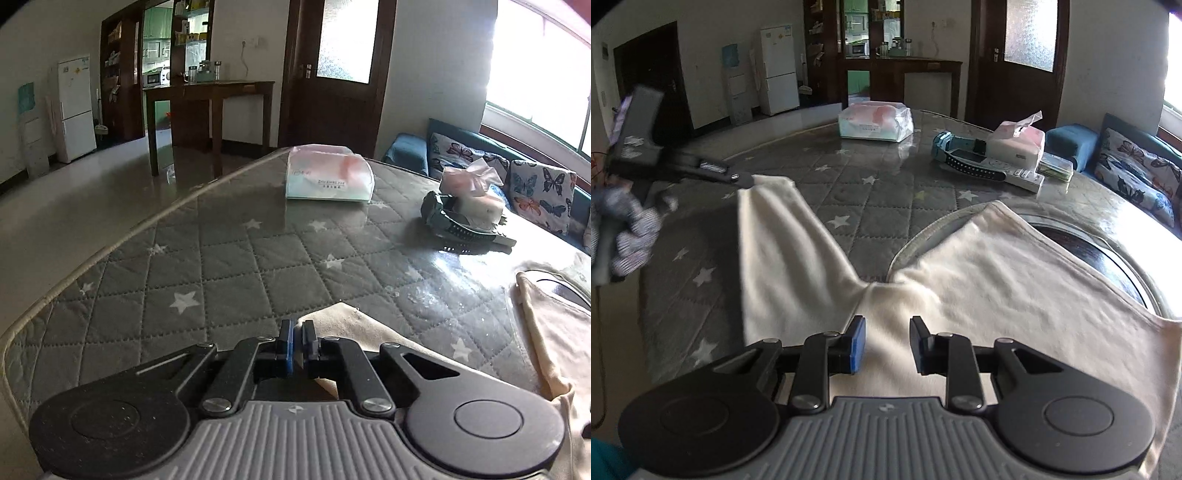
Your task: Fold clothes
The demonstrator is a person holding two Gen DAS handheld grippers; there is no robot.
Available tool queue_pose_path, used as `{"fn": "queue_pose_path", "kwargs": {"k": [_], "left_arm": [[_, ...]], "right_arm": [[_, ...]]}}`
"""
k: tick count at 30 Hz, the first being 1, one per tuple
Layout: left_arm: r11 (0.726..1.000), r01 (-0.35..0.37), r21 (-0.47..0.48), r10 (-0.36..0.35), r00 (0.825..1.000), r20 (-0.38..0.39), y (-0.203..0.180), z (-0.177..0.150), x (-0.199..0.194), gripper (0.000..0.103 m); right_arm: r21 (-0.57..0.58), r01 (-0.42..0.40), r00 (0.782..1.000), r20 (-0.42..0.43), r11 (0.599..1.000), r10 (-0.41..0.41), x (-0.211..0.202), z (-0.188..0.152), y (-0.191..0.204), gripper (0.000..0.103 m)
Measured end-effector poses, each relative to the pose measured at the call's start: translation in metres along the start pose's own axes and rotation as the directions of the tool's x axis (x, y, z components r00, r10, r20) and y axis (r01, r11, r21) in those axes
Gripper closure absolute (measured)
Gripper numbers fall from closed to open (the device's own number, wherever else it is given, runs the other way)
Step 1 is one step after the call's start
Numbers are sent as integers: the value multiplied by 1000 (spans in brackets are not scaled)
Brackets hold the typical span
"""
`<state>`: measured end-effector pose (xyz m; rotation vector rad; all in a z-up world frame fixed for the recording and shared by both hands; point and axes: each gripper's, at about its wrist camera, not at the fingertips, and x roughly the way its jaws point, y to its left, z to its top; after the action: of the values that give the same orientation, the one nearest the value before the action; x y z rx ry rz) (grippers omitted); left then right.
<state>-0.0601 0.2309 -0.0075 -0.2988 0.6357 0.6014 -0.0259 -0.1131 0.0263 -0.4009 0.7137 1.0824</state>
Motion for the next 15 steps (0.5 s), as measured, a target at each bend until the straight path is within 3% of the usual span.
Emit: {"fn": "queue_pose_path", "kwargs": {"k": [3,8,15], "left_arm": [[1000,1,-22,-1,1000,8,5,0,-11,98],[999,20,-47,-17,997,70,13,-2,-41,98],[998,2,-59,1,999,35,16,-7,-36,98]], "right_arm": [[17,-13,1000,1,1000,13,12,6,-2,69],[43,-51,999,0,998,51,31,12,-5,67],[35,-90,996,13,995,89,35,13,3,62]]}}
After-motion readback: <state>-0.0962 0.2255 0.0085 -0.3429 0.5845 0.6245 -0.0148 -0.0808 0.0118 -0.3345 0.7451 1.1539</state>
